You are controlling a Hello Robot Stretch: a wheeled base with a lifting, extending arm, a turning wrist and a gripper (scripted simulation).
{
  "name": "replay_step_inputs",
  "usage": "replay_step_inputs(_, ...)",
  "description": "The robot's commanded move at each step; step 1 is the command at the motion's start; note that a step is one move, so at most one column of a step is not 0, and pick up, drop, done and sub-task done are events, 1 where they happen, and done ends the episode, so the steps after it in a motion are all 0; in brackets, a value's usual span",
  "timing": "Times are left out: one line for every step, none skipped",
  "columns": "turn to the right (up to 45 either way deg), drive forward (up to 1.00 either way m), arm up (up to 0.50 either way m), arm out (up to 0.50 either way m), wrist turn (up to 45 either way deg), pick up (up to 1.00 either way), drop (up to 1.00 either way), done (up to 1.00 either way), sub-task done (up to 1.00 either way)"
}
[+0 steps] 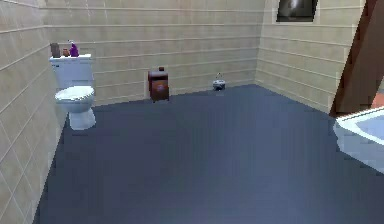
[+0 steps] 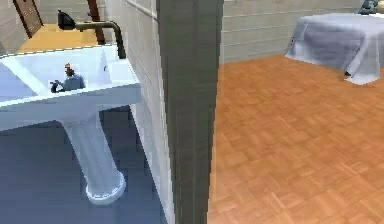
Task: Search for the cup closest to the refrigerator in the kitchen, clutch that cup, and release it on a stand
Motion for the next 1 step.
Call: replay_step_inputs(15.0,0.0,0.0,0.0,0.0,0.0,0.0,0.0,0.0)
